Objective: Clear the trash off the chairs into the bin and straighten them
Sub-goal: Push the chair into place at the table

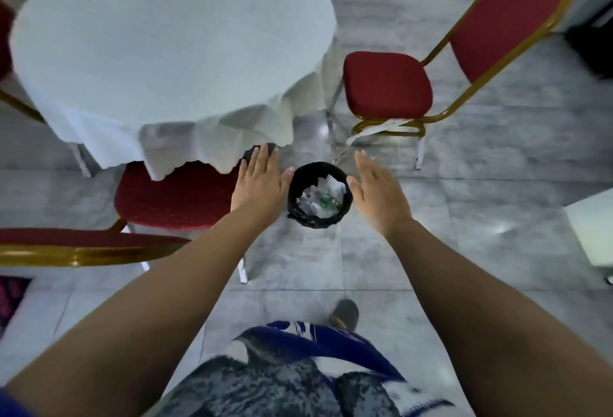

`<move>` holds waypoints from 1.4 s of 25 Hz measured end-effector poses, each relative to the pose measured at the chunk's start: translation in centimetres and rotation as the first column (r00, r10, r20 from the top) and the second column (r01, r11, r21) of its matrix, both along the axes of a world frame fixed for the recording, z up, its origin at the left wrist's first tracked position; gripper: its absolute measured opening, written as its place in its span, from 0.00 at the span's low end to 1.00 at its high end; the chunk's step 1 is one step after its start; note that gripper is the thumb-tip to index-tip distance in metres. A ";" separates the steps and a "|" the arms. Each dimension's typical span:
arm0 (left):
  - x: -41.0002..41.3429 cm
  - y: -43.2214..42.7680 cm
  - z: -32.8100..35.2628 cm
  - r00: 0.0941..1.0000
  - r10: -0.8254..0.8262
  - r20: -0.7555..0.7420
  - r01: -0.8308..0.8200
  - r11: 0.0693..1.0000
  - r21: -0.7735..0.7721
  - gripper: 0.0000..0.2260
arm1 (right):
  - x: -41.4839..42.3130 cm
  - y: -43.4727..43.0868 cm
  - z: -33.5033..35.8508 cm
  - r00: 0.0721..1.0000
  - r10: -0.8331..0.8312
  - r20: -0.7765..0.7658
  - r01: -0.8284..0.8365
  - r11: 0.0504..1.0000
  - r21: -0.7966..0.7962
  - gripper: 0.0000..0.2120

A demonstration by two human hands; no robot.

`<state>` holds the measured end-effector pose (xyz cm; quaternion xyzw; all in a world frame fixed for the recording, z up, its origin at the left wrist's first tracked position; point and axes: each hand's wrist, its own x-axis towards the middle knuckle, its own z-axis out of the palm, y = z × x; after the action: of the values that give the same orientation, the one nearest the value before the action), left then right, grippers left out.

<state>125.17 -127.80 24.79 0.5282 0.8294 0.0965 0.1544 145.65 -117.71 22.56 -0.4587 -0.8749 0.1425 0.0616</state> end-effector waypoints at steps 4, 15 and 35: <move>8.1 8.7 -0.8 0.991 -0.098 0.090 0.101 0.994 -0.036 0.28 | 8.8 8.2 0.5 0.986 -0.166 -0.015 0.165 0.985 -0.052 0.27; 21.4 33.8 -0.4 0.937 -0.306 0.170 0.303 0.952 0.044 0.28 | 22.0 28.1 1.2 0.871 -0.472 -0.135 0.472 0.881 -0.037 0.27; 36.9 80.0 1.2 0.898 -0.319 0.304 0.285 0.946 0.151 0.29 | 30.4 79.6 6.4 0.798 -0.518 -0.309 0.551 0.834 0.026 0.26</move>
<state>162.09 -47.76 25.97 0.6347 0.6944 0.1992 0.2742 176.09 -38.08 28.96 -0.6568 -0.6976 0.1342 0.2529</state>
